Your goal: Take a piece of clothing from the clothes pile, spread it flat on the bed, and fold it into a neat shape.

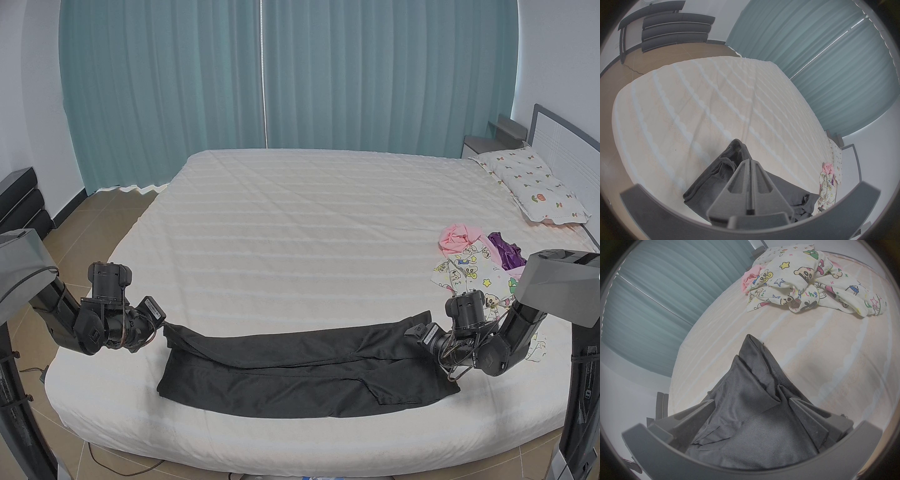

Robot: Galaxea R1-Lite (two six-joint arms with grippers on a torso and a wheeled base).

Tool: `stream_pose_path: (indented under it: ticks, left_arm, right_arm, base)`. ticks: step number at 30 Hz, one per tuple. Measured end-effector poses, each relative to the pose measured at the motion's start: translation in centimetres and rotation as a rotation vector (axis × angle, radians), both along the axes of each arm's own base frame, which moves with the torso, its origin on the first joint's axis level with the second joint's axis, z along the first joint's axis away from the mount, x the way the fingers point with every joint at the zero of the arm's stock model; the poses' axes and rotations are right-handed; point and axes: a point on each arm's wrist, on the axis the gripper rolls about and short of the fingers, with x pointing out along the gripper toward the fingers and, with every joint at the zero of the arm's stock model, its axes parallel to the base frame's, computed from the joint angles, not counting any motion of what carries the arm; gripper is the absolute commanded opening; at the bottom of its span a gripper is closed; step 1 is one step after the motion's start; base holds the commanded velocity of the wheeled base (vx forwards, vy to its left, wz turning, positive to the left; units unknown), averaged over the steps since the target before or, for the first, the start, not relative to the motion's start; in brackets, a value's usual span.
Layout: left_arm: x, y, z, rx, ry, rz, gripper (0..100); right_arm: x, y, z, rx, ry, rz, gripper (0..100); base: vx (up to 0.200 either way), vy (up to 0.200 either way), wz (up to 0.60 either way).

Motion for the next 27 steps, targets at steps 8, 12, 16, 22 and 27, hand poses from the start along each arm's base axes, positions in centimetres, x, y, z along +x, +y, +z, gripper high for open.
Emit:
stream_pose_path:
  ticks: [8,12,16,22,27]
  left_arm:
    - [0.1,0.0,0.1,0.0,-0.006,0.0,0]
    - [0.2,0.0,0.2,-0.001,-0.008,-0.001,0]
    - [0.2,0.0,0.2,0.0,-0.01,0.0,0]
    - [0.4,0.0,0.3,0.0,-0.015,0.0,0]
    - [0.5,0.0,0.4,0.0,-0.021,0.0,0]
  right_arm:
    - [0.4,0.7,0.1,0.005,-0.017,0.017,100]
    - [0.7,1.2,-0.2,0.003,-0.015,0.024,0]
    - [0.9,1.3,-0.3,0.001,-0.016,0.025,0]
    - [0.7,1.3,-0.5,-0.015,-0.012,0.017,0]
    - [0.7,1.4,-0.4,-0.021,-0.018,0.011,0]
  base:
    - [0.0,0.0,0.0]
    - [0.0,0.0,0.0]
    - [0.0,0.0,0.0]
    - [0.0,0.0,0.0]
    - [0.0,0.0,0.0]
